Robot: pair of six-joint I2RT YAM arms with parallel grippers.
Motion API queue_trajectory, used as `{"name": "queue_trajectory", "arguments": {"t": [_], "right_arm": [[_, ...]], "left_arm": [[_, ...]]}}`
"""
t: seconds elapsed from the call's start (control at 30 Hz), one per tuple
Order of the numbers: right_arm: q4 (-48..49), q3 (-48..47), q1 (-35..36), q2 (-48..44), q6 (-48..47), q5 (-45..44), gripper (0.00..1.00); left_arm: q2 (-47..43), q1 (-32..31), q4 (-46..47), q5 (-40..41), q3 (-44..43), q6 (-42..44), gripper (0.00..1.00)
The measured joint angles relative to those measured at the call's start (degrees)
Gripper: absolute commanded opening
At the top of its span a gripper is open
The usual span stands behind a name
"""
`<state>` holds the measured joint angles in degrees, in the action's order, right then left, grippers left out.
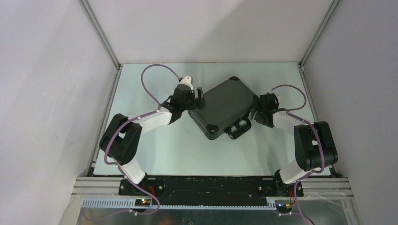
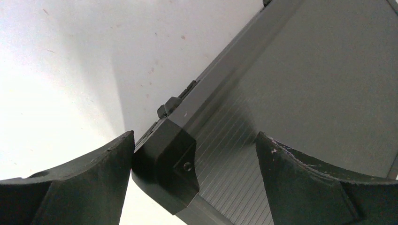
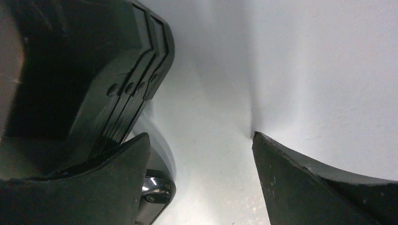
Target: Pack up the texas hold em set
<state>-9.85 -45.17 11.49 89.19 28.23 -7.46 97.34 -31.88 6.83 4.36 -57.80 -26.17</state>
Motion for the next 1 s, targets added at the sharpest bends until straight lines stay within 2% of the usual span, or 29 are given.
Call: {"name": "queue_trajectory", "arguments": {"t": [0.3,0.6,1.0], "right_arm": [[-2.3,-3.8,-3.7,2.9,-3.5,-1.5,0.85],[-2.2,-7.8,-3.8,6.1,-8.8,-2.4,0.85],[1.2,-15.2,3.6,11.8,-13.6,-8.3,0.84]], "left_arm": [[-2.5,-7.5,-1.2,5.9,2.1,-3.7,0.92],[-6.0,-11.0,0.5,8.2,6.8,-5.3,0.92],[-14.8,-14.1,-0.8,8.6,15.7,-9.4,0.92]]}}
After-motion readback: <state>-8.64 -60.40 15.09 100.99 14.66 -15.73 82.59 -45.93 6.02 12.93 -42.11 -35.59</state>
